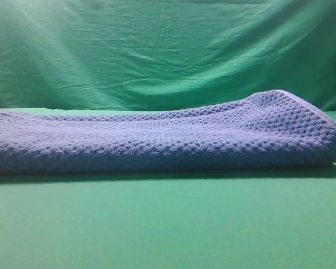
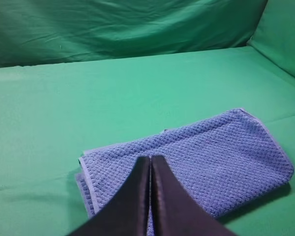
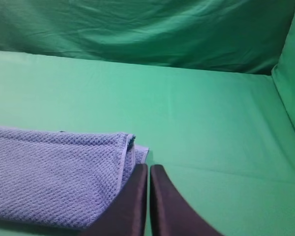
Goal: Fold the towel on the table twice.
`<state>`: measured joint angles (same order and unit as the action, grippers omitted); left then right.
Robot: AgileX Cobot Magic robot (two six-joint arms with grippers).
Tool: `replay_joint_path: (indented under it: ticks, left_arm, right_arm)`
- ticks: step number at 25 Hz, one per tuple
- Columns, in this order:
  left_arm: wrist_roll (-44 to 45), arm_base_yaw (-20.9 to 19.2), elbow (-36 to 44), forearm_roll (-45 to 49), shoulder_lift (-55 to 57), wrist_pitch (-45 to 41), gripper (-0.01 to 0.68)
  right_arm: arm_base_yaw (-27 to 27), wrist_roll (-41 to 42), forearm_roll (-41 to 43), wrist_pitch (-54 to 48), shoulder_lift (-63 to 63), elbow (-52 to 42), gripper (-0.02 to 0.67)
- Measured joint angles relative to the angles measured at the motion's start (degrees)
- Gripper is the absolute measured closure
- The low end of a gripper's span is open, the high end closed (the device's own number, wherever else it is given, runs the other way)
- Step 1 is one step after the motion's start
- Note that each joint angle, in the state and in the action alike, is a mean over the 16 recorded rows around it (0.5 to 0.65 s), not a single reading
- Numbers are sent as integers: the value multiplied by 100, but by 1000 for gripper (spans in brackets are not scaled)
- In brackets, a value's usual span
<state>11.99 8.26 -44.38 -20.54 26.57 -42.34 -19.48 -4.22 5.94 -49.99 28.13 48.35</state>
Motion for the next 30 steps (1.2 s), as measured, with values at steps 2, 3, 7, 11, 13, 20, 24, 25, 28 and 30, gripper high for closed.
replay_joint_path:
  ticks: [2,3,7,11,13,20,24,25,28,30]
  left_arm:
    - [-1,0,253,22,-493,-19,673]
    - [-2,0,380,37,-722,-24,673]
    - [-4,0,878,118,-1514,-28,673]
    - [-6,0,1363,241,-2064,21,673]
    - [-6,0,1602,303,-2249,94,673]
    - [-6,0,2405,503,-2512,589,673]
    - [-6,0,2767,576,-2520,893,673]
    - [-6,0,2839,585,-2520,965,673]
    - [-6,0,3004,611,-2520,1137,673]
    - [-6,0,3075,628,-2520,1203,673]
  right_arm:
    - [0,26,-8,100,-397,-276,649]
    - [0,39,-12,165,-589,-425,649]
    - [0,93,-24,471,-1305,-1045,649]
    - [0,148,-36,784,-1859,-1646,649]
    - [0,170,-42,946,-2063,-1931,649]
    - [0,189,-54,1565,-2452,-2815,649]
    - [0,191,-53,1866,-2489,-3209,649]
    - [0,191,-52,1933,-2490,-3288,649]
    - [0,193,-51,2105,-2490,-3477,649]
    - [0,193,-50,2187,-2490,-3566,649]
